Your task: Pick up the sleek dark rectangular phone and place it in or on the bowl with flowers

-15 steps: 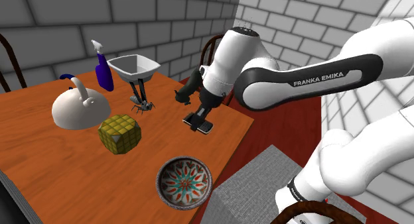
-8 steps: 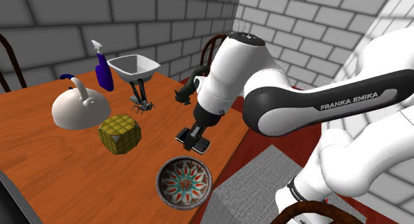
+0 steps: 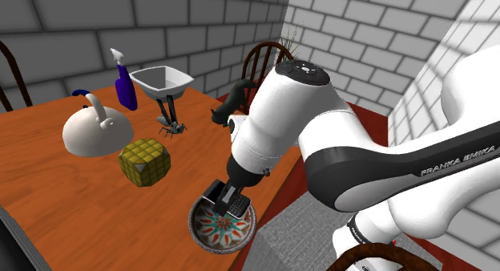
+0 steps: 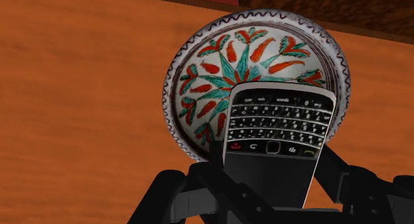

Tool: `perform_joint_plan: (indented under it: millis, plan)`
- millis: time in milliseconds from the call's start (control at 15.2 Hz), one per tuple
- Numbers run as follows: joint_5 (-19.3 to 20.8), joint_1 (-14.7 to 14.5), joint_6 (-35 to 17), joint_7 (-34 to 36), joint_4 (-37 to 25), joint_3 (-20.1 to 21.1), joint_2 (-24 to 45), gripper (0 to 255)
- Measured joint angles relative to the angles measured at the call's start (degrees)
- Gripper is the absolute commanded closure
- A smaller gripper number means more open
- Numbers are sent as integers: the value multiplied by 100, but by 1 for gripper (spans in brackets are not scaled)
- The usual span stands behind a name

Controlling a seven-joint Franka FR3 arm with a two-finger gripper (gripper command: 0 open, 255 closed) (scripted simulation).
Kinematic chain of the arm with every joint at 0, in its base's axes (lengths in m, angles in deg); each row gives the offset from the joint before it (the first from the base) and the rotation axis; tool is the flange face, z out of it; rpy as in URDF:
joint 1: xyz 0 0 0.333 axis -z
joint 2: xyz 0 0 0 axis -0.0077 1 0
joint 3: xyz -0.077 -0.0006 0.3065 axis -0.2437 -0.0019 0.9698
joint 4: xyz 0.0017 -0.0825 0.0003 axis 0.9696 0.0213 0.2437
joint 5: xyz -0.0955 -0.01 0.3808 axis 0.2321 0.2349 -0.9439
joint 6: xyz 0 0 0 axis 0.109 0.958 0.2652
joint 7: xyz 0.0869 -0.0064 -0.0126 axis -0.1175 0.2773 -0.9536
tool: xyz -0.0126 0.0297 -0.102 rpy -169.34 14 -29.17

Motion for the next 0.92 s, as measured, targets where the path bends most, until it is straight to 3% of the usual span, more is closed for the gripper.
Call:
perform_joint_plan:
  millis: [924]
  plan:
    - [289,157,-1021,337,504,318,566,255]
